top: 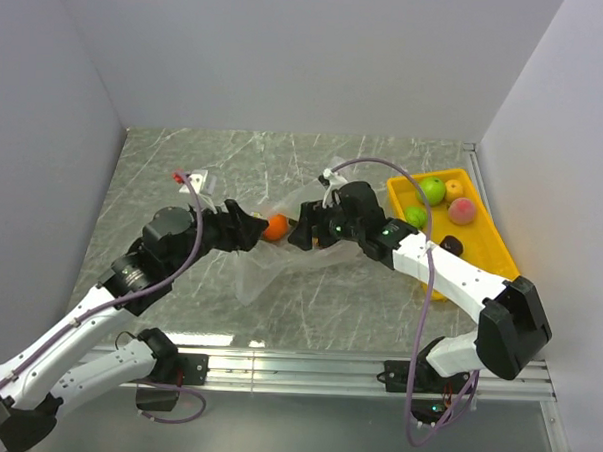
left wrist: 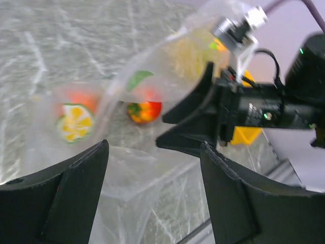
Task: Untie the knot of the plastic bag and take out the fruit
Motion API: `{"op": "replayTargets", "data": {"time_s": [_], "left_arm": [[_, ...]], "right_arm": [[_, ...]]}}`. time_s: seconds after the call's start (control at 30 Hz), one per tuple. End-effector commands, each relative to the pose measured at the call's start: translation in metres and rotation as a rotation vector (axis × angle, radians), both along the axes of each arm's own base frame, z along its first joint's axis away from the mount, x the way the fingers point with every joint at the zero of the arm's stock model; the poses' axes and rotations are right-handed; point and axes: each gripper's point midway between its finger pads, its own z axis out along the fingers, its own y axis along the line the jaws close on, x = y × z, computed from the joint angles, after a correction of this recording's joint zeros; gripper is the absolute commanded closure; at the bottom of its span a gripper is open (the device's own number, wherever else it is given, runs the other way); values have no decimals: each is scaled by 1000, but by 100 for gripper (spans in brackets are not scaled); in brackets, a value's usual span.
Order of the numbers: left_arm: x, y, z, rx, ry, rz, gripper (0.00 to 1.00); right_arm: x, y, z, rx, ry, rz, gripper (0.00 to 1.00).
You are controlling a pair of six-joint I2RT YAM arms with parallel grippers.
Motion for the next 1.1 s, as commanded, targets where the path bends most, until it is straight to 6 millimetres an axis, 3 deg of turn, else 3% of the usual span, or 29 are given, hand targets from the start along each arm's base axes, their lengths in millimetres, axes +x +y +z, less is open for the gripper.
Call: {"op": "replayTargets", "data": {"time_s": [0.0,0.13,0.17,0.2,0.27,0.4,0.7,0.8,0.9,0.93,0.97,1.0,1.07], "left_arm": [[-12,-34,2,14,-57,-216,22],[-8,-67,-11,51,-69,-343,22],[-9,-81,-24,96,-76,-390,22],[-8,-91,-21,99,-119,-415,21],[-8,-107,-35,146,-144,-448,21],[-8,-125,-50,219,-215,-524,20],[1,-152,-113,351,-180,-630,21],[-15,-167,-145,352,-102,-706,25],[-53,-181,-181,335,-4,-797,31],[-74,-187,-191,336,19,-839,33],[-90,-183,-212,344,83,-853,35],[-100,-183,-219,343,103,-866,39],[-126,-182,-235,346,155,-899,43]], "right_arm": [[2,13,31,91,-60,13,21],[19,-4,41,21,-128,-91,23],[30,-18,36,-36,-144,-172,25],[36,-25,33,-72,-147,-218,27],[48,-42,30,-148,-151,-311,31],[72,-65,18,-235,-153,-413,38],[91,-60,-6,-274,-102,-414,39],[100,-58,-19,-269,-86,-425,40],[121,-62,-30,-238,-64,-477,39],[127,-64,-32,-230,-61,-492,39],[139,-69,-31,-210,-67,-516,39],[144,-68,-38,-202,-50,-515,39],[159,-66,-32,-144,-54,-530,39]]}}
